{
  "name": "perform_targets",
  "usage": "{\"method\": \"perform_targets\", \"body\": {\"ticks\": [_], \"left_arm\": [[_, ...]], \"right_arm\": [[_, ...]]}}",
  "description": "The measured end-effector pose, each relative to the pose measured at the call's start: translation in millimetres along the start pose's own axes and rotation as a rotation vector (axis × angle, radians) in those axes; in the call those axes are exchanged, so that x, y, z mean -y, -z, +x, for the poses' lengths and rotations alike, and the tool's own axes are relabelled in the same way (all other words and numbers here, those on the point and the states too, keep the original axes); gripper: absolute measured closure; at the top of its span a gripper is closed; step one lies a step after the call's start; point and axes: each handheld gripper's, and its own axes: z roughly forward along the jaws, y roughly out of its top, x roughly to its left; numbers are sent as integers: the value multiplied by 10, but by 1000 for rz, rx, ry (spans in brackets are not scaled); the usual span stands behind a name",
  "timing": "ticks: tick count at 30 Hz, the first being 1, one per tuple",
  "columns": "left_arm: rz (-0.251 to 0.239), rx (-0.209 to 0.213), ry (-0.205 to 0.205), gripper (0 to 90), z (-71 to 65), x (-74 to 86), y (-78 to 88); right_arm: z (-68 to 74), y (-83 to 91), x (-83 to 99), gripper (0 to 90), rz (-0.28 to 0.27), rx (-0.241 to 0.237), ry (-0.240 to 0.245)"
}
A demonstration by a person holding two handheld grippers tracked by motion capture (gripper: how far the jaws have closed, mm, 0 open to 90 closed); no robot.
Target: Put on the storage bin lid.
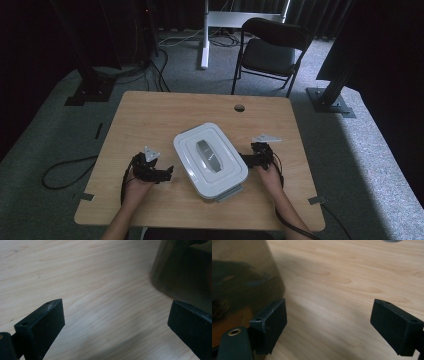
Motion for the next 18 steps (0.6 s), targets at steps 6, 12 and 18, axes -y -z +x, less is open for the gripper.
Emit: {"method": "perform_targets", "body": {"ticks": [6, 12, 18], "left_arm": [[-4, 18, -24, 14, -113, -83, -62], [-14, 35, -41, 14, -205, -166, -109], [2, 12, -56, 14, -223, -214, -140]], "right_arm": [[54, -31, 50, 132, 16, -29, 34], [105, -19, 82, 134, 24, -46, 60], [86, 27, 108, 144, 38, -92, 61]]}}
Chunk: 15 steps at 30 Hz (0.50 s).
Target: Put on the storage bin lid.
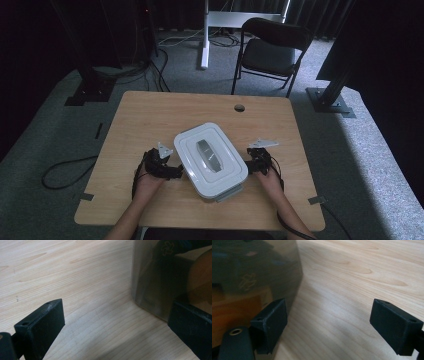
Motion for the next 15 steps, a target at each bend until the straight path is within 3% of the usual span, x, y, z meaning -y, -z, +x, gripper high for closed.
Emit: {"method": "perform_targets", "body": {"ticks": [6, 11, 15], "left_arm": [[-4, 9, -15, 14, -37, -102, -42], [3, 15, -47, 14, -80, -204, -83], [1, 26, -47, 14, -93, -268, -117]], "right_arm": [[-6, 35, 35, 150, -2, -24, -11], [-5, 90, 81, 151, 3, -3, 4], [-15, 135, 120, 153, -4, -3, -1]]}}
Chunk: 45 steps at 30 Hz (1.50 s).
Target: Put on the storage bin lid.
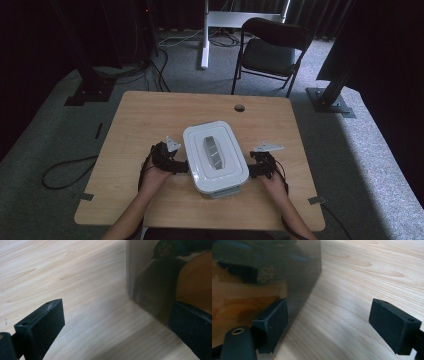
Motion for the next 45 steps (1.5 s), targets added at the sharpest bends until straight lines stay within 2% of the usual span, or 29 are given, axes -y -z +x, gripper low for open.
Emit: {"method": "perform_targets", "body": {"ticks": [6, 10, 15, 17, 19, 24, 28, 30, 34, 38, 45], "left_arm": [[-5, 15, -14, 14, -47, -87, -45], [-7, 27, -18, 14, -81, -90, -57], [-15, 62, 7, 13, -53, -46, -75], [-23, 65, 7, 13, -42, -27, -75], [-18, 57, -3, 13, -32, -6, -82], [-30, 85, 12, 14, 29, 58, -89], [-66, 122, 13, 14, 46, 88, -59], [-70, 126, 8, 14, 50, 92, -44], [-82, 146, 27, 14, 73, 111, -25], [-76, 127, 12, 14, 82, 136, -3], [-79, 111, 12, 14, 122, 211, 56]], "right_arm": [[-25, 55, 21, 152, 4, 6, 8], [-58, 90, 34, 152, 12, 1, -3], [-55, 93, 54, 131, 17, 13, 19], [-55, 93, 72, 131, 12, 39, 29], [-76, 102, 85, 131, 3, 37, 19], [-134, 154, 107, 131, -10, 78, 5], [-152, 195, 129, 131, -14, 83, 4], [-153, 205, 133, 131, -18, 82, 5], [-162, 237, 157, 131, -27, 84, -3], [-173, 253, 175, 131, -31, 84, -15], [-192, 293, 185, 131, -47, 105, -13]]}}
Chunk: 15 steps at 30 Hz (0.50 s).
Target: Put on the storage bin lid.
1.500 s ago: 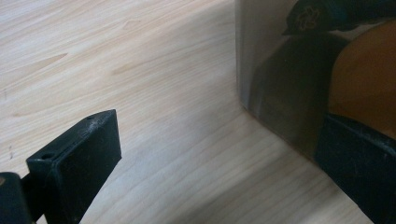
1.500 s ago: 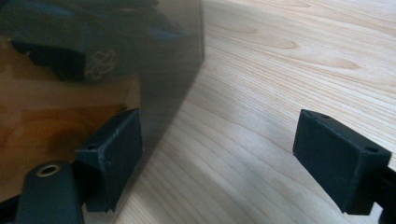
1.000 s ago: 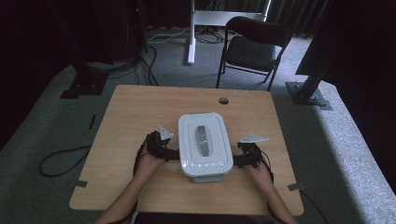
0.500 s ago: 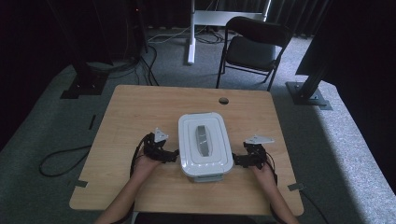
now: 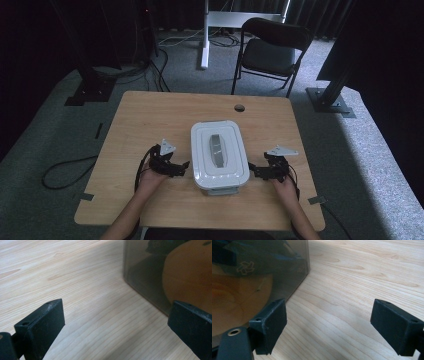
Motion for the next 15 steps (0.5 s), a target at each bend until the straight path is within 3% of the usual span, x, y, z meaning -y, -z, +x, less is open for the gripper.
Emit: {"method": "perform_targets", "body": {"ticks": [15], "left_arm": [[-11, -68, 49, 14, 208, 264, 246]], "right_arm": [[-174, 199, 126, 130, -20, 61, -39]]}}
